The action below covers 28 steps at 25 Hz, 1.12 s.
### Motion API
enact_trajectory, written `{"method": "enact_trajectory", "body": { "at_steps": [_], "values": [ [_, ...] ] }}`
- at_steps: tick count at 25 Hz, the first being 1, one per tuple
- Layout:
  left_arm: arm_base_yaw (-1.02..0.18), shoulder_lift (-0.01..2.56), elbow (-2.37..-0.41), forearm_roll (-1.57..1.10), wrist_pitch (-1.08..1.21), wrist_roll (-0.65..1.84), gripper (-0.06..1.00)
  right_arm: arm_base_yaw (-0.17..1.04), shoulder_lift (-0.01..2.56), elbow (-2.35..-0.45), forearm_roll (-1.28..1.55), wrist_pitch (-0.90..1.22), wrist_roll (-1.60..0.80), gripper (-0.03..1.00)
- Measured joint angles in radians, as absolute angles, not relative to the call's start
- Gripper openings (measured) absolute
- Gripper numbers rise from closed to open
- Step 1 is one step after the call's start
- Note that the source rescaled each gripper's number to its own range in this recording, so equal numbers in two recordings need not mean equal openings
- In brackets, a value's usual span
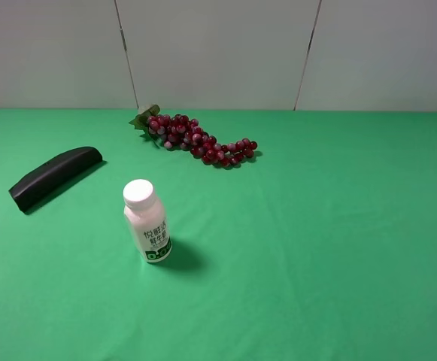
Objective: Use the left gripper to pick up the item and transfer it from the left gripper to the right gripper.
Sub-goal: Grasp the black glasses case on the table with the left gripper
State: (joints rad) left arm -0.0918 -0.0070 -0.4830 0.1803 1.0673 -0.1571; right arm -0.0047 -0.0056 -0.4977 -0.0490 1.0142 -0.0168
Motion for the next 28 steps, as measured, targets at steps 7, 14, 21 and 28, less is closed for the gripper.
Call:
{"method": "enact_trajectory", "body": {
  "at_steps": [7,14,21,28],
  "values": [
    [-0.092,-0.007,-0.483,0.18,1.067,-0.157,0.81,-0.005,-0.006,-0.498,-0.049,1.014,-0.017,1.0],
    [-0.092,-0.007,-0.483,0.179,1.067,-0.156,0.81,-0.005,-0.006,-0.498,-0.049,1.014,-0.017,1.0],
    [-0.092,-0.007,-0.483,0.179,1.067,-0.156,0.81,-0.005,-0.006,-0.498,-0.049,1.014,-0.017,1.0],
    [-0.092,-0.007,-0.483,0.179,1.067,-0.156,0.78,-0.005,-0.006,-0.498,-0.049,1.014,-0.017,1.0]
  ]
}}
